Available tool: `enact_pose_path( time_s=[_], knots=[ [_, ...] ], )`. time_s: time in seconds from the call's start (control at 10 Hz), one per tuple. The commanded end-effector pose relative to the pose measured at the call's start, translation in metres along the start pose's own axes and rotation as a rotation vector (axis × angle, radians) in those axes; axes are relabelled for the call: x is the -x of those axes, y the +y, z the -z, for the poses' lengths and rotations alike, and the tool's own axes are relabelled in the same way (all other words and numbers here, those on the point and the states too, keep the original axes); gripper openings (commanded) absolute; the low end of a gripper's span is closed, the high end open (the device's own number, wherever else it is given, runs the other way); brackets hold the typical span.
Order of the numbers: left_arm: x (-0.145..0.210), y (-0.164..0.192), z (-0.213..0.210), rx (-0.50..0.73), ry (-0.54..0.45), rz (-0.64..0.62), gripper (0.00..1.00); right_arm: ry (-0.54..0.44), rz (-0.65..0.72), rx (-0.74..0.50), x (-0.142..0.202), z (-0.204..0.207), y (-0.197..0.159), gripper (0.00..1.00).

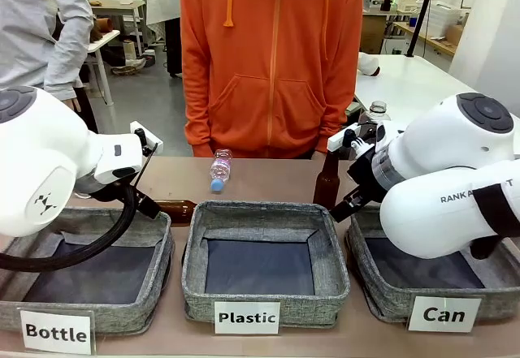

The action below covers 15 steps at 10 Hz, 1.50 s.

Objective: Sort the can waste into the basket.
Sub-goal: Pick up the can waste from the table and place it in the right Fabric basket.

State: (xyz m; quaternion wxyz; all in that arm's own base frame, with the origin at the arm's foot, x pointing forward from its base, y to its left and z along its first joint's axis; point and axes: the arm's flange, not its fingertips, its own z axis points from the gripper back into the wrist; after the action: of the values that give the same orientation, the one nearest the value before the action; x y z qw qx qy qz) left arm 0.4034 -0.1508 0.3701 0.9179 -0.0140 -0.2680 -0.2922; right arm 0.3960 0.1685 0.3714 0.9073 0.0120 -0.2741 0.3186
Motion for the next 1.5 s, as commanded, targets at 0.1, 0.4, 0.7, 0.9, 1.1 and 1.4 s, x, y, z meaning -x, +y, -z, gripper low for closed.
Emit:
enact_pose_path(
  time_s=[0.1, 0.4, 0.7, 0.9, 1.1, 1.4],
  knots=[
    [0.0, 0.0, 0.0, 0.0, 0.0, 0.001, 1.0, 0.0, 0.001, 0.0, 0.0, 0.0, 0.0, 1.0],
    [0.0, 0.0, 0.0, 0.0, 0.0, 0.001, 1.0, 0.0, 0.001, 0.0, 0.0, 0.0, 0.0, 1.0],
    [0.0, 0.0, 0.0, 0.0, 0.0, 0.001, 1.0, 0.0, 0.001, 0.0, 0.0, 0.0, 0.0, 1.0],
    [0.0, 0.0, 0.0, 0.0, 0.0, 0.001, 1.0, 0.0, 0.001, 0.0, 0.0, 0.0, 0.0, 1.0],
    [0.0, 0.0, 0.0, 0.0, 0.0, 0.001, 1.0, 0.0, 0.0, 0.0, 0.0, 0.0, 0.0, 1.0],
    [0.0, 0.001, -0.051, 0.117, -0.056, 0.005, 1.0, -0.085, 0.041, -0.163, 0.002, -0.059, -0.021, 1.0]
  ],
)
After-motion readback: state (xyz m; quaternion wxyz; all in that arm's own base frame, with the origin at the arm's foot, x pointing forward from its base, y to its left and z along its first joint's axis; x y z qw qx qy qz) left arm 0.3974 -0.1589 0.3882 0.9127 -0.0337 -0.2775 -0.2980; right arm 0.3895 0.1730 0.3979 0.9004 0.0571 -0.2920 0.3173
